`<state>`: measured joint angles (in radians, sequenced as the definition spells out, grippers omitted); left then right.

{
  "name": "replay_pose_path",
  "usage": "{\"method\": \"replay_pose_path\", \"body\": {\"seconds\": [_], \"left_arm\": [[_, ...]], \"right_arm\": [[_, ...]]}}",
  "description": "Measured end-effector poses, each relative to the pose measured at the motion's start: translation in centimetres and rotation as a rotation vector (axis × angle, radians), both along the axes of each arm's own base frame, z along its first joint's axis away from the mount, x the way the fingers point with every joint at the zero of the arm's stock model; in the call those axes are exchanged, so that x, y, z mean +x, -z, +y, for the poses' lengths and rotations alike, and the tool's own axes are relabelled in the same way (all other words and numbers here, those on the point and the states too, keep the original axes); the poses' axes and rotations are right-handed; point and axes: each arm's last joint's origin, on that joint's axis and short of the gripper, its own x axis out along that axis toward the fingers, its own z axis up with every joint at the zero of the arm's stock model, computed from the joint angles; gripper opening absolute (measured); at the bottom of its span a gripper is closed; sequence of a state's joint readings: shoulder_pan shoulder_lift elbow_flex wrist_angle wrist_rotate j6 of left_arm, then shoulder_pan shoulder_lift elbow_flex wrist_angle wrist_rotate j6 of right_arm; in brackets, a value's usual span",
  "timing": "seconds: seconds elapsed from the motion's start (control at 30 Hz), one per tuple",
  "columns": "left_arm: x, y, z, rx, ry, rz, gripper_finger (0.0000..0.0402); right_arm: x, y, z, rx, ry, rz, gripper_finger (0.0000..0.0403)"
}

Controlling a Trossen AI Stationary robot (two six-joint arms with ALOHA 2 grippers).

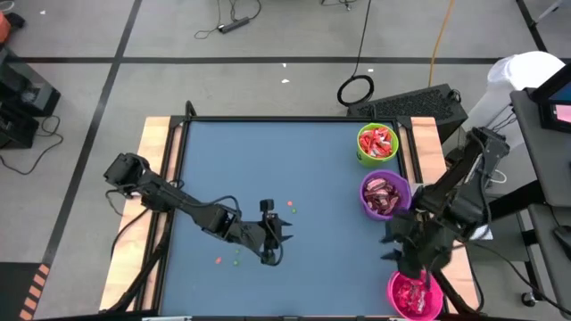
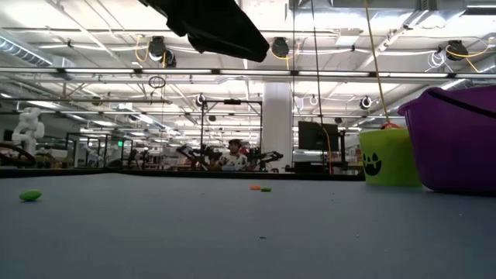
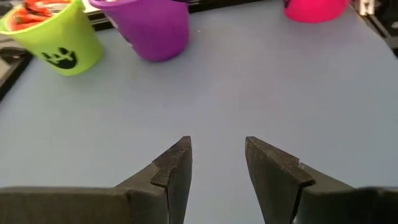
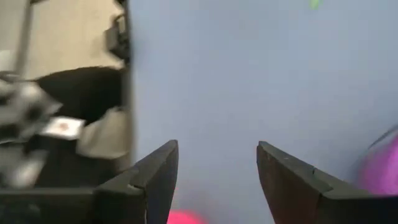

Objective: Organize candy in baskets
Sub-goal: Return to Home Position

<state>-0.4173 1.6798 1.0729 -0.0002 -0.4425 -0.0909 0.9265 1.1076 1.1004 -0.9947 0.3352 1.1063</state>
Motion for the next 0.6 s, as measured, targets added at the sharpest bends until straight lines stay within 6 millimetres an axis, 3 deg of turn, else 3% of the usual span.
{"method": "replay_pose_path", "body": {"seconds": [0.3,0.43,0.6], "left_arm": [[0.6,0.2,1.7,0.058,0.075,0.04,0.0157],[1.1,0.4,3.1,0.055,0.141,0.057,0.0157],[0.8,1.2,6.5,0.023,0.132,0.044,0.0157]], "right_arm": [[2.9,-0.2,-3.7,-0.383,-0.059,-0.131,0.0167],[3.8,-0.4,-5.7,-0.466,-0.068,-0.148,0.0129],[3.8,1.2,-9.0,-0.451,-0.055,-0.219,0.0076]]}}
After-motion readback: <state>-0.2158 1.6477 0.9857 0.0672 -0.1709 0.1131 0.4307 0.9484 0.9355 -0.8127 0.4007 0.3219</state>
